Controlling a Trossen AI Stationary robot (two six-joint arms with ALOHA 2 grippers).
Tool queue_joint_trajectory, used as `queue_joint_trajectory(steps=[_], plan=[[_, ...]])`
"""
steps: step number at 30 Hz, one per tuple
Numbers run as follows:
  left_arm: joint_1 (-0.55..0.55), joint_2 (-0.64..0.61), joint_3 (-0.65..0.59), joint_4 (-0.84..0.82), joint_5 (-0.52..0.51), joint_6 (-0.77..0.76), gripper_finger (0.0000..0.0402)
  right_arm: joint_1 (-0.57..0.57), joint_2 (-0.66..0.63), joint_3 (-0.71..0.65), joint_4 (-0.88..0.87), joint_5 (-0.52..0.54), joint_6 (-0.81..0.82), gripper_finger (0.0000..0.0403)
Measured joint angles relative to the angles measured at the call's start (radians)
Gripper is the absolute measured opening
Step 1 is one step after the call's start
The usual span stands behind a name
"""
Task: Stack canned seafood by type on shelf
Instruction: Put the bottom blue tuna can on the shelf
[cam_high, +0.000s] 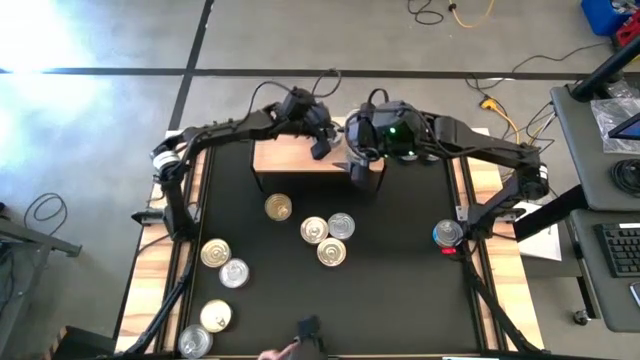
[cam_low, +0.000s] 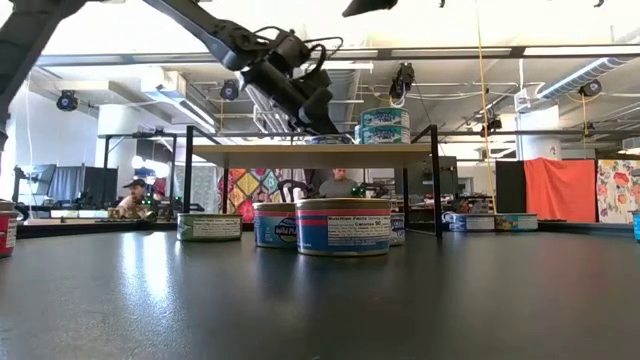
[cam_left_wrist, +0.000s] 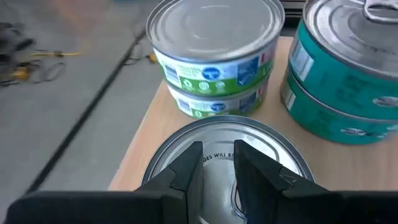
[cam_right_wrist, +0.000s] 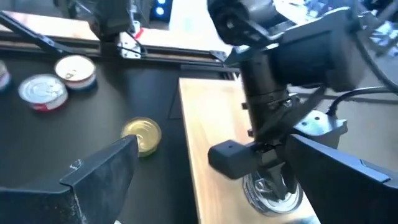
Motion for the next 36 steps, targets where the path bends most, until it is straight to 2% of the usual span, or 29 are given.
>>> queue_joint_trajectory(steps=[5,12,21,28,32,36], plan=[[0.045,0.099,0.151,-0.094,0.111,0.006,0.0077,0.004,-0.004,-0.001,-0.060,0.027,0.046,0.0400],[0.072,0.170,0.290,-0.193,0.142,0.016,0.0077,0.008,-0.011,-0.001,-0.201,0.060,0.104,0.0400],[0.070,0.169,0.290,-0.198,0.138,0.031,0.0077,0.010,-0.024,-0.002,-0.266,0.133,0.136,0.0400],[0.070,0.164,0.290,-0.204,0.137,0.032,0.0081,0.010,-0.025,-0.002,-0.310,0.133,0.164,0.0400],[0.070,0.161,0.290,-0.204,0.136,0.031,0.0107,0.010,-0.025,-0.004,-0.332,0.133,0.176,0.0400],[0.071,0.146,0.287,-0.224,0.132,0.029,0.0156,0.010,-0.025,-0.004,-0.389,0.135,0.189,0.0400]])
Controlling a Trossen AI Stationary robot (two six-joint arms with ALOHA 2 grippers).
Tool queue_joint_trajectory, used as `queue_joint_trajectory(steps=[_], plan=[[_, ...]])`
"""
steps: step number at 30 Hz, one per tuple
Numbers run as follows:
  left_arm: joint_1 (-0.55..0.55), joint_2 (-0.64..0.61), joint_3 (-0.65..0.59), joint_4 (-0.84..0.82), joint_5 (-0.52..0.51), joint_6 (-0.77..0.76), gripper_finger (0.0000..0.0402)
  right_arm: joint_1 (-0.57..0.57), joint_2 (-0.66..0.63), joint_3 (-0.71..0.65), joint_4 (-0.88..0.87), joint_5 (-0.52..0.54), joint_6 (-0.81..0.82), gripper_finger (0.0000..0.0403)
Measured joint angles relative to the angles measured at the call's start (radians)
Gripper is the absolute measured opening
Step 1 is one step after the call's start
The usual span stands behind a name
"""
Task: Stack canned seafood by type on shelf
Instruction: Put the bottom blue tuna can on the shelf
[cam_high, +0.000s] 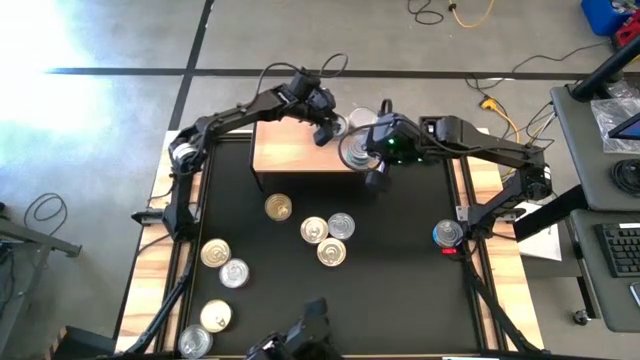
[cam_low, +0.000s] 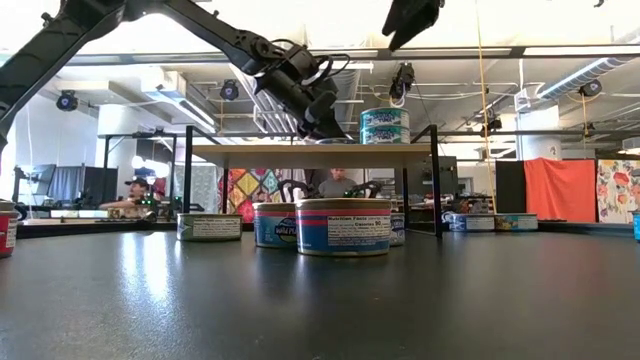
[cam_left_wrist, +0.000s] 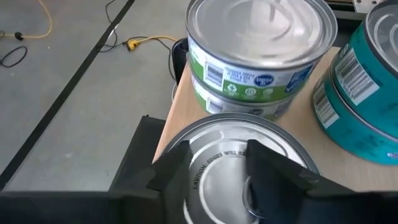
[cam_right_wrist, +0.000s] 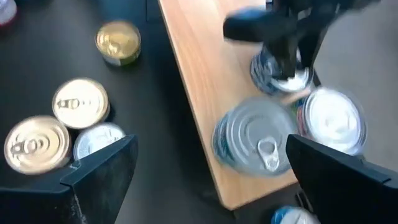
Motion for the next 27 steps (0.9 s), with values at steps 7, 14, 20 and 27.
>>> queue_joint_trajectory(steps=[7,14,20,27], plan=[[-0.006,-0.048,-0.005,-0.058,-0.013,-0.007,0.0253,0.000,-0.038,-0.021,-0.136,0.078,0.070,0.0400],[-0.063,-0.110,-0.003,0.002,-0.003,-0.020,0.0288,0.000,-0.247,-0.328,0.055,0.078,0.165,0.0400],[-0.097,-0.147,-0.003,-0.086,-0.101,-0.012,0.0288,0.050,-0.404,-0.607,0.159,0.071,0.282,0.0400],[-0.082,-0.129,-0.010,-0.102,-0.245,-0.018,0.0281,0.231,-0.457,-0.779,0.194,0.048,0.392,0.0400]])
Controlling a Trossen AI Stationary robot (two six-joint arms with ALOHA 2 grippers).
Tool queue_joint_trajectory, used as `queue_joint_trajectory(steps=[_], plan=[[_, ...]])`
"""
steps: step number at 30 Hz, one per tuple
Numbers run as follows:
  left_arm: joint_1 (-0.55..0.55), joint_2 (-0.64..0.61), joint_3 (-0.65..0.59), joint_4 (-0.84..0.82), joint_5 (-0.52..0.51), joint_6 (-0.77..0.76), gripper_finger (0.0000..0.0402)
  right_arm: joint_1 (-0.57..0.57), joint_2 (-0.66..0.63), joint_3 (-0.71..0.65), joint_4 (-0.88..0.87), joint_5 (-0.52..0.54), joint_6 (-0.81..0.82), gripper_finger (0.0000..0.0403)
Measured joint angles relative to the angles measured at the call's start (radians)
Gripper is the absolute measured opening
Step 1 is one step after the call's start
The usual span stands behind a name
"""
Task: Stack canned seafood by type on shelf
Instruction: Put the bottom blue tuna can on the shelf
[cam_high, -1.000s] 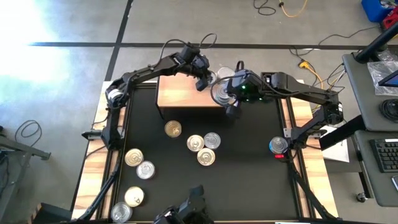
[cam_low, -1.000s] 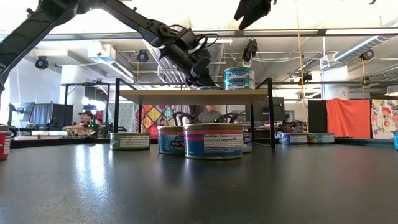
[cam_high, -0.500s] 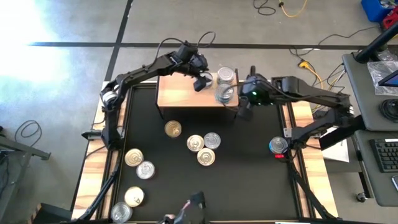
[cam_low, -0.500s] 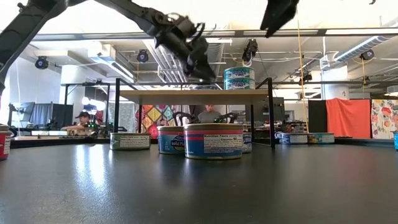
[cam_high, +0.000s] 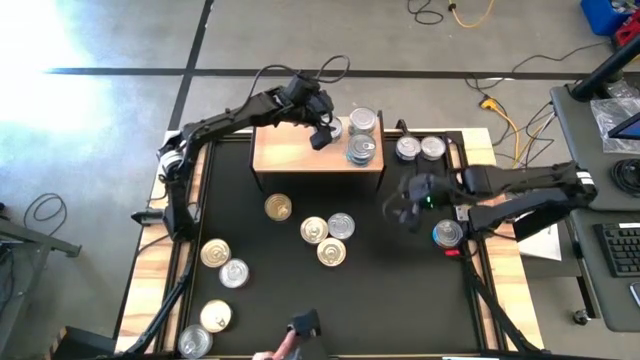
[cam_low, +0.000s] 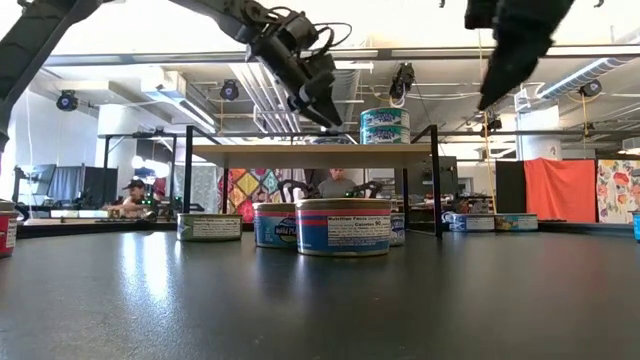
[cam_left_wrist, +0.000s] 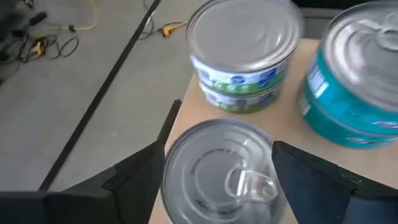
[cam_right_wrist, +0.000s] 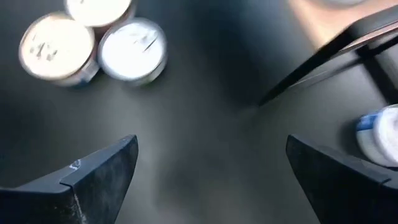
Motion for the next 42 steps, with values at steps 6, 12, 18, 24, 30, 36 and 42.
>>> queue_joint_trajectory(steps=[6,12,18,24,30,36,42], plan=[[0.020,0.056,0.003,0.007,-0.033,-0.014,0.0273,0.131,0.006,-0.058,0.017,0.037,0.107,0.0400],[0.026,0.091,0.009,0.050,-0.040,-0.032,0.0265,0.207,0.006,-0.068,0.026,0.084,0.151,0.0400],[0.026,0.091,0.014,0.045,-0.041,-0.033,0.0263,0.211,0.006,-0.071,0.022,0.119,0.167,0.0400],[0.024,0.084,0.012,0.054,-0.048,-0.032,0.0265,0.212,0.006,-0.093,0.019,0.105,0.163,0.0400],[0.022,0.050,0.008,0.040,-0.047,-0.020,0.0289,0.211,0.006,-0.125,0.031,0.122,0.197,0.0400],[-0.007,-0.044,0.008,0.068,-0.034,0.002,0.0309,0.211,0.006,-0.193,0.037,0.242,0.402,0.0400],[-0.144,-0.160,-0.014,0.047,-0.021,-0.012,0.0301,0.192,0.006,-0.275,0.036,0.431,0.569,0.0371]])
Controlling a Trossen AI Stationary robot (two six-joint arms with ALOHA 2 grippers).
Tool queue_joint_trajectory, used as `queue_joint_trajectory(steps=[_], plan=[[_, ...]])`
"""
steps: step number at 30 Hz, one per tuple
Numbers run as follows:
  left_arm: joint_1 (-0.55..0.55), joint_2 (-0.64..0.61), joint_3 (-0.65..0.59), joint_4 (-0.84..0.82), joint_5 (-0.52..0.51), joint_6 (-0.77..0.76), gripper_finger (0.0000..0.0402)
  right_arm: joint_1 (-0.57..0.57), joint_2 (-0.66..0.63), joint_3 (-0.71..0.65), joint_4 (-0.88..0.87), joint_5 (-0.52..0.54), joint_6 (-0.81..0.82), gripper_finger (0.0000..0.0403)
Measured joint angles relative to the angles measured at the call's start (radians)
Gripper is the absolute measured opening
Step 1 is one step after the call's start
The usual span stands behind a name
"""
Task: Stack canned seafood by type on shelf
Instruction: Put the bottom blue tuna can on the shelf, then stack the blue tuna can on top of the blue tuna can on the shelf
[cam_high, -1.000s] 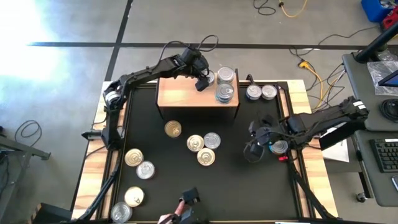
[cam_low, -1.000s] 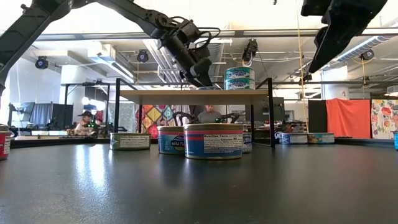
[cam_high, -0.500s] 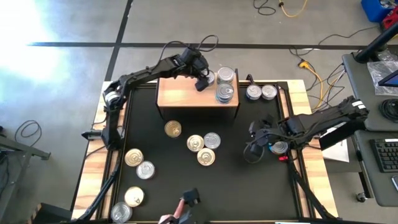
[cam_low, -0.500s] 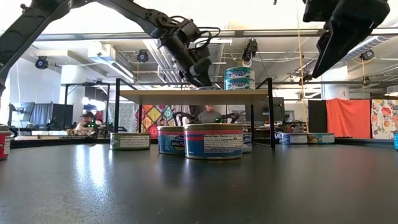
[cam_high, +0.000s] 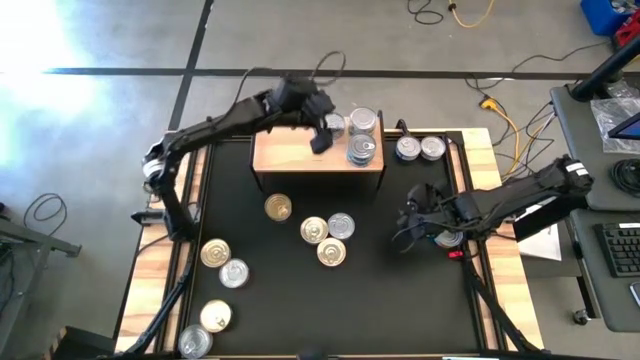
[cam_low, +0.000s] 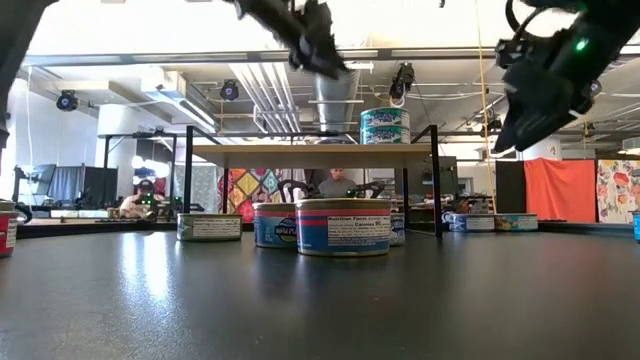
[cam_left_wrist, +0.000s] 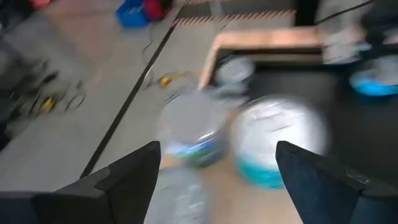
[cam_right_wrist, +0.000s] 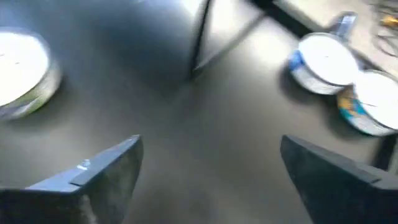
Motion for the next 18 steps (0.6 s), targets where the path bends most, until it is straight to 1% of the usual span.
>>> queue_joint_trajectory(steps=[3,6,8,10,13,15,18], plan=[[-0.106,-0.058,-0.057,0.019,-0.011,0.015,0.0287,-0.012,0.000,-0.026,0.003,0.054,0.079,0.0308],[-0.219,-0.111,-0.140,0.061,-0.085,0.035,0.0273,-0.018,-0.001,-0.058,0.016,0.088,0.183,0.0223],[-0.287,-0.148,-0.203,0.109,-0.149,0.052,0.0265,-0.023,-0.001,-0.084,0.022,0.118,0.293,0.0163],[-0.349,-0.183,-0.275,0.154,-0.211,0.059,0.0259,-0.028,-0.001,-0.116,0.056,0.170,0.429,0.0104],[-0.417,-0.220,-0.378,0.217,-0.261,0.047,0.0252,-0.056,-0.001,-0.164,0.100,0.252,0.632,0.0033],[-0.450,-0.247,-0.445,0.258,-0.262,0.015,0.0250,-0.095,-0.001,-0.191,0.105,0.318,0.770,0.0018],[-0.490,-0.287,-0.540,0.330,-0.262,-0.029,0.0247,-0.187,-0.001,-0.216,0.105,0.414,0.973,0.0022]])
